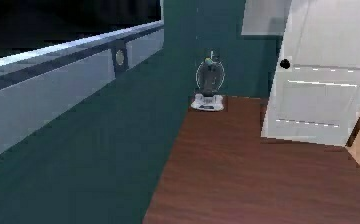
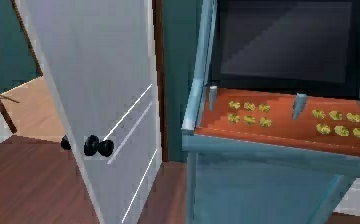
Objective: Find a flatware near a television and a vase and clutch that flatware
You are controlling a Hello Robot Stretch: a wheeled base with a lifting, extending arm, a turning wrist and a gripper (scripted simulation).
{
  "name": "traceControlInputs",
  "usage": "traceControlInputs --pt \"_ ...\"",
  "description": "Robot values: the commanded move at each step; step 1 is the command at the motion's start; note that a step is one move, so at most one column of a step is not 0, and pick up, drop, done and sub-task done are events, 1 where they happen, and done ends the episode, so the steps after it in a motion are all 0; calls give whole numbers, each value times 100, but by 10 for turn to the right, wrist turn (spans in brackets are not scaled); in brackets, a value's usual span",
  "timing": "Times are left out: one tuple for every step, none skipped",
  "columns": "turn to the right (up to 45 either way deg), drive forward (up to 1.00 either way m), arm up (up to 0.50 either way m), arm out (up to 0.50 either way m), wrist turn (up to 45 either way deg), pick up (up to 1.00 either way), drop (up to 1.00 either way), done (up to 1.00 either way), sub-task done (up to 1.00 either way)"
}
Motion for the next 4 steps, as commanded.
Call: traceControlInputs --pt "30 0 0 0 0 0 0 0 0" --pt "0 65 0 0 0 0 0 0 0" --pt "420 0 0 0 0 0 0 0 0" --pt "0 55 0 0 0 0 0 0 0"
